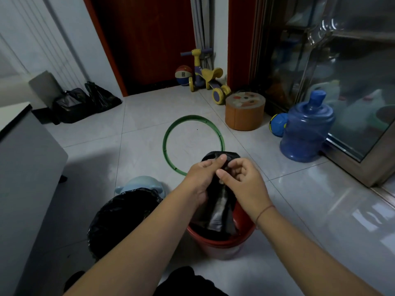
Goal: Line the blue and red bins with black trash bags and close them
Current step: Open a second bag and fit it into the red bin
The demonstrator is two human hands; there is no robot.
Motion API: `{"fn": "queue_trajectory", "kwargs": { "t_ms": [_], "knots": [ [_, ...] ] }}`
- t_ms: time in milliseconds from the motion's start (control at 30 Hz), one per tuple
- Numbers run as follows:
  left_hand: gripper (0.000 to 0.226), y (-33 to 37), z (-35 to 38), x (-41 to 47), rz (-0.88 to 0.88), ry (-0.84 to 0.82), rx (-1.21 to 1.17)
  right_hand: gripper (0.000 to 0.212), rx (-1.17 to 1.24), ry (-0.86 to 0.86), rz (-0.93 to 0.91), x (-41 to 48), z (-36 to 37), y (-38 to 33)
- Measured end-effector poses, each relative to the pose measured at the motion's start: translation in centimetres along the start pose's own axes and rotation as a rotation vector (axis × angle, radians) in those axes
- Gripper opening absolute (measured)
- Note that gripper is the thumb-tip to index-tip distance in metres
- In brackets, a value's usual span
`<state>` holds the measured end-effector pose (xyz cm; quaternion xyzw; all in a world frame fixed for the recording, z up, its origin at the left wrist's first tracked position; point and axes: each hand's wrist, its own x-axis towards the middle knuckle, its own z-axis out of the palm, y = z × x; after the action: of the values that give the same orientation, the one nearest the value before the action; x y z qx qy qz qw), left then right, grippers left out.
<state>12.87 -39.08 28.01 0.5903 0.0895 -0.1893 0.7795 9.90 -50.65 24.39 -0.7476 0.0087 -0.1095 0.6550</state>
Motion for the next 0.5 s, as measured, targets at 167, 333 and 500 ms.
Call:
{"fn": "queue_trajectory", "kwargs": {
  "t_ms": [167, 333, 500],
  "knots": [
    [0.018, 0.1, -0.4, 0.1, 0.024, -0.036, 0.006, 0.006, 0.079, 0.103, -0.007, 0.5, -0.7, 0.0],
    [0.011, -0.3, -0.7, 0.0, 0.035, -0.047, 0.055, 0.011, 0.078, 0.072, 0.022, 0.5, -1.4, -0.5],
    [0.011, -0.5, -0.6, 0.2, 0.017, -0.037, 0.036, 0.015, 0.015, -0.001, 0.034, 0.6, -1.6, -0.8]
  ]
}}
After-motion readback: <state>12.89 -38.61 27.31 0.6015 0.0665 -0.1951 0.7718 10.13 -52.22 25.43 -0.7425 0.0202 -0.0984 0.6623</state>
